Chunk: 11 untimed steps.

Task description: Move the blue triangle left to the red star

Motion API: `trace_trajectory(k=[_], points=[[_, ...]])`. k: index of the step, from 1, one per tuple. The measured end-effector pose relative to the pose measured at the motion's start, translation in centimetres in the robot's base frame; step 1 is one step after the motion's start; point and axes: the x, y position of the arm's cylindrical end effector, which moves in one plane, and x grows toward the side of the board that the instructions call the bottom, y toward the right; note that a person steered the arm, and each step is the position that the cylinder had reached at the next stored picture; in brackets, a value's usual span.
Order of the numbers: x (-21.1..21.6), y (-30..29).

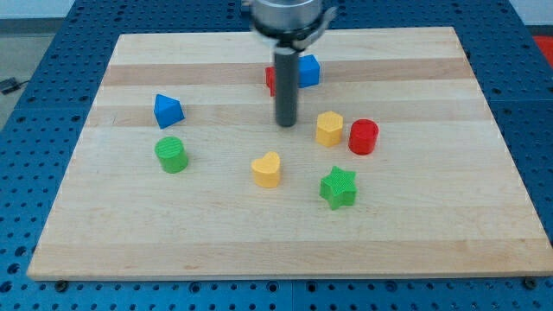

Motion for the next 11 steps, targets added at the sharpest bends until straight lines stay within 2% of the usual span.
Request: trace_trajectory(k=[1, 5, 8, 11], points=[[1.2, -6.7], [1.2, -18.9], [-2.7, -15.5], [-5.0, -6.4]])
